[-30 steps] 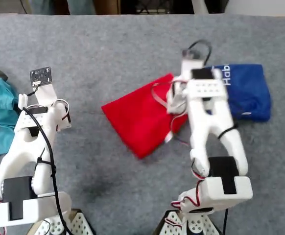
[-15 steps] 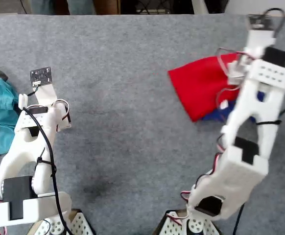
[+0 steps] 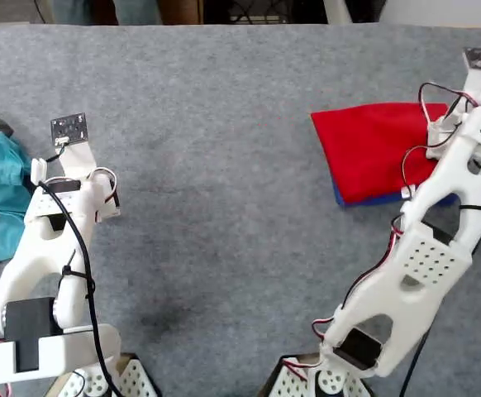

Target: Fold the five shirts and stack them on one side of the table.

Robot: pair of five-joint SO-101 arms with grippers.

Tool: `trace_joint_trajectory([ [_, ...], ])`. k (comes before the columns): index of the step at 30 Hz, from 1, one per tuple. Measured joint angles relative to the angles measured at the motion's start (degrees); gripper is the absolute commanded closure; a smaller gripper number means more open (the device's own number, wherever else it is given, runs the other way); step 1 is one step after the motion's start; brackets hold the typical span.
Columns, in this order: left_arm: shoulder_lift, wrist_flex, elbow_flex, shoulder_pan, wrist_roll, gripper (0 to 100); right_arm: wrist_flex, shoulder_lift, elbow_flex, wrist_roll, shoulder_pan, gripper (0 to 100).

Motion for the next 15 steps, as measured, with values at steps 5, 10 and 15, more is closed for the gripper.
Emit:
trace_joint_trajectory([
  [5, 0.0, 0.0, 0.0, 0.0, 0.0, 97, 2.3, 0.1, -9.1, 0.0, 0.0, 63.8],
  [10, 0.0, 5.0, -2.3, -1.3, -1.1, 97, 2.4, 0.2, -16.8, -0.4, 0.0, 93.5],
  [15, 0.0, 14.9, -10.4, -6.9, -4.1, 97, 2.7, 0.3, -17.4, -4.0, -2.5, 95.6],
])
